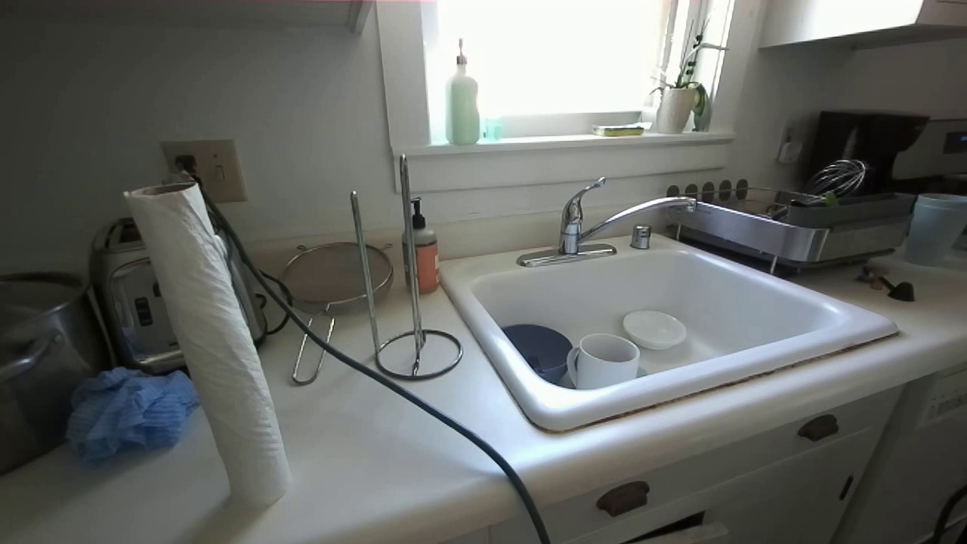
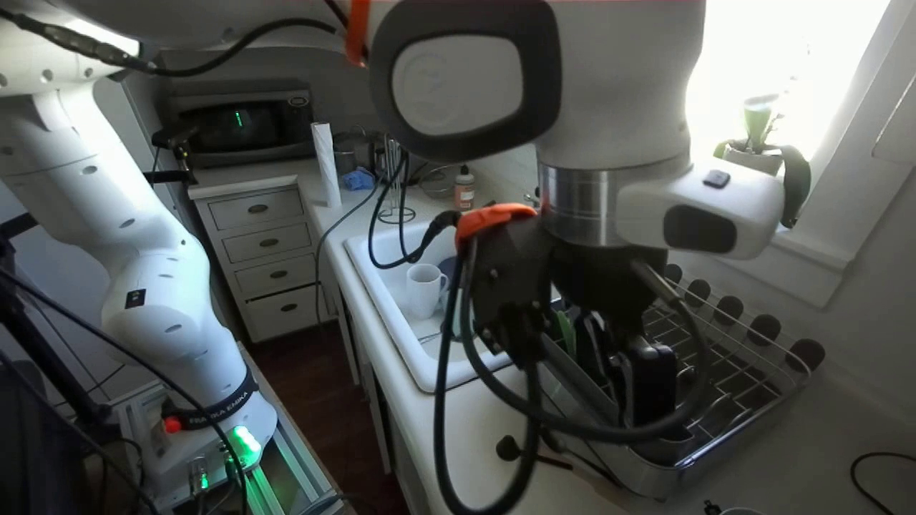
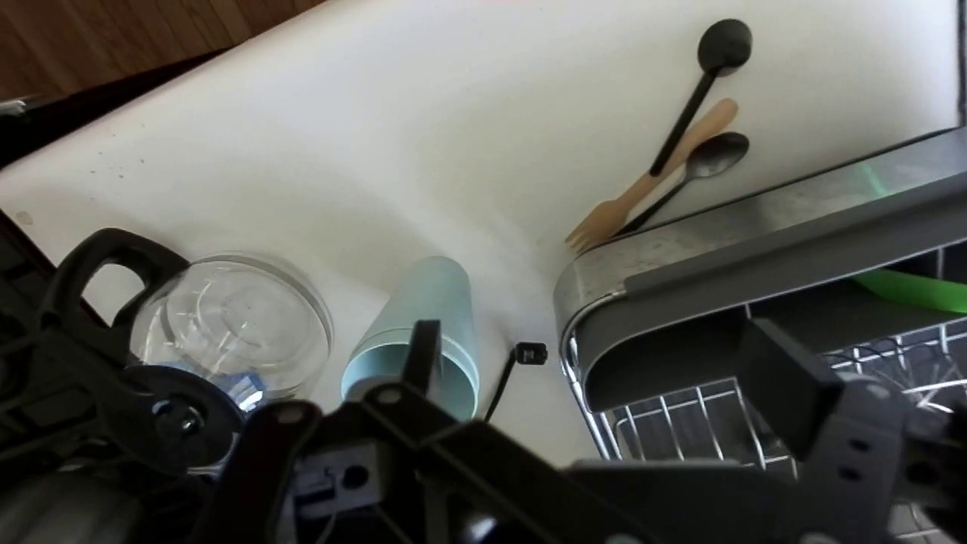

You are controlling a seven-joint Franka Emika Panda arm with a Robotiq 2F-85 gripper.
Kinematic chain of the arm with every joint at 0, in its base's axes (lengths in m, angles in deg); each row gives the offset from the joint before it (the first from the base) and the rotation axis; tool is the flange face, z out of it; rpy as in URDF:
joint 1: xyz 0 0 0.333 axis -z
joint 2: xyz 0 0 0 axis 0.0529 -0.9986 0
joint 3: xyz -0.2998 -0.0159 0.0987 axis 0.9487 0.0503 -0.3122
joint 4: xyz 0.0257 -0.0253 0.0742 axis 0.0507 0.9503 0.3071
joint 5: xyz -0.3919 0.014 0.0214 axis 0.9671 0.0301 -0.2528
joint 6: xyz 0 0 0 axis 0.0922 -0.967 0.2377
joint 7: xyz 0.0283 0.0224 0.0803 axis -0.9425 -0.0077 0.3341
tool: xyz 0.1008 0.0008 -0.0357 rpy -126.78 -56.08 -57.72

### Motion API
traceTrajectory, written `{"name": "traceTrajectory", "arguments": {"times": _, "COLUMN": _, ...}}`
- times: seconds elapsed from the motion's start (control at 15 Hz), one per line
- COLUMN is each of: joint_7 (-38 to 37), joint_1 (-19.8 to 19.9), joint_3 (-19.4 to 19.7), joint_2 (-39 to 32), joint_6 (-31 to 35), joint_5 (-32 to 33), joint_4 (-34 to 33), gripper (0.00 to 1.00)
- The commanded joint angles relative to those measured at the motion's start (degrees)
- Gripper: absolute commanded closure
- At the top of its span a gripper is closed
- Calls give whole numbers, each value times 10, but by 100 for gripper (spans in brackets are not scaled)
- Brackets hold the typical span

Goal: Put the two stacked cups on the right inside the white mug in the sink.

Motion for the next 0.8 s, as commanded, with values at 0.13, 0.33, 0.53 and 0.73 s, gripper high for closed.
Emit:
{"name": "traceTrajectory", "arguments": {"times": 0.13, "joint_7": 152, "joint_1": 71, "joint_3": 8, "joint_2": -176, "joint_6": -6, "joint_5": -81, "joint_4": -106, "gripper": 0}}
{"name": "traceTrajectory", "arguments": {"times": 0.33, "joint_7": 106, "joint_1": 81, "joint_3": -25, "joint_2": -127, "joint_6": -2, "joint_5": -48, "joint_4": -62, "gripper": 0}}
{"name": "traceTrajectory", "arguments": {"times": 0.53, "joint_7": 105, "joint_1": 81, "joint_3": -32, "joint_2": -121, "joint_6": -2, "joint_5": -48, "joint_4": -62, "gripper": 0}}
{"name": "traceTrajectory", "arguments": {"times": 0.73, "joint_7": 105, "joint_1": 82, "joint_3": -32, "joint_2": -119, "joint_6": -2, "joint_5": -49, "joint_4": -62, "gripper": 0}}
